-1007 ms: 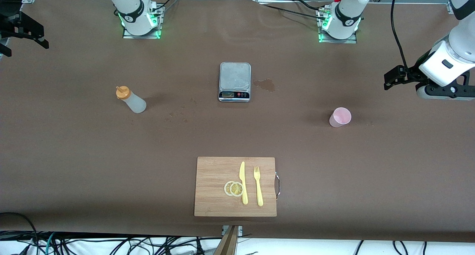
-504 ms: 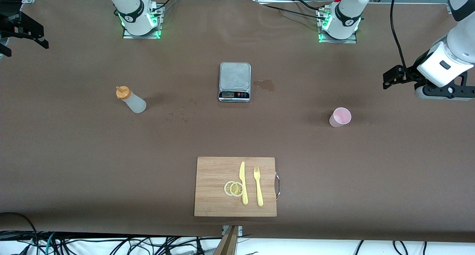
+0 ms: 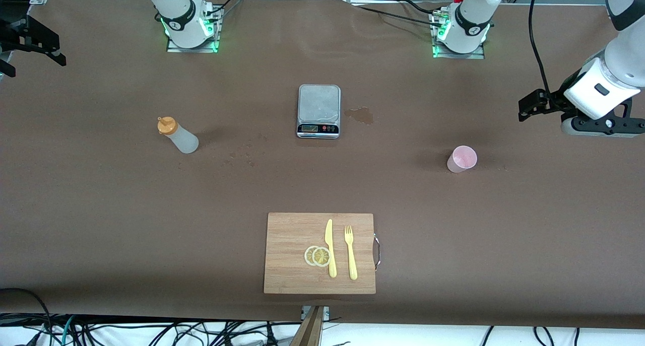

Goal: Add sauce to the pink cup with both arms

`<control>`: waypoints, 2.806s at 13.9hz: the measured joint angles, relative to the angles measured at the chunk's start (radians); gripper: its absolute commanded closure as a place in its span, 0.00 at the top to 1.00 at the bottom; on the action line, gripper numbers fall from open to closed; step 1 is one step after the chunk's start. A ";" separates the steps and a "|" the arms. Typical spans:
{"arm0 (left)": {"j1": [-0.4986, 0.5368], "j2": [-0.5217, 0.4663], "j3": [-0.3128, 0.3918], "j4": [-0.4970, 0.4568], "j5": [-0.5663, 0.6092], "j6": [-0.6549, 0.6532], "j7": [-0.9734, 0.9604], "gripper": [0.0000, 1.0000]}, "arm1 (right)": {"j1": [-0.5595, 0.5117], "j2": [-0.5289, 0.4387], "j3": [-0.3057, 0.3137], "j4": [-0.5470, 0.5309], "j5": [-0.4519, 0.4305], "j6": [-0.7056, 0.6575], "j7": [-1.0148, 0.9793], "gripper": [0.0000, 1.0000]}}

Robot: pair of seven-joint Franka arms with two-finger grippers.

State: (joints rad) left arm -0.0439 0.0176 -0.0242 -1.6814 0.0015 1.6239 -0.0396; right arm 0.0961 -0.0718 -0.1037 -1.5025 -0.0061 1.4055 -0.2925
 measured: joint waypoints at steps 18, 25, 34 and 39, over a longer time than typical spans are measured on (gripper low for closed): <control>-0.002 0.001 0.000 0.000 0.000 0.000 0.000 1.00 | -0.001 0.000 -0.016 -0.003 0.001 -0.036 -0.001 1.00; -0.002 0.004 0.000 0.000 0.000 0.000 0.001 1.00 | -0.001 0.000 -0.016 -0.003 0.001 -0.038 -0.001 1.00; -0.001 0.143 0.003 -0.025 0.000 -0.010 0.005 1.00 | 0.000 0.000 -0.014 -0.003 0.003 -0.038 -0.002 1.00; 0.000 0.227 0.006 -0.240 0.000 0.340 0.007 1.00 | 0.000 0.000 -0.014 -0.004 0.004 -0.039 -0.002 1.00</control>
State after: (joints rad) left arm -0.0441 0.2446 -0.0178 -1.9211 0.0015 1.9643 -0.0329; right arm 0.0960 -0.0717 -0.1176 -1.5061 -0.0024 1.3664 -0.2946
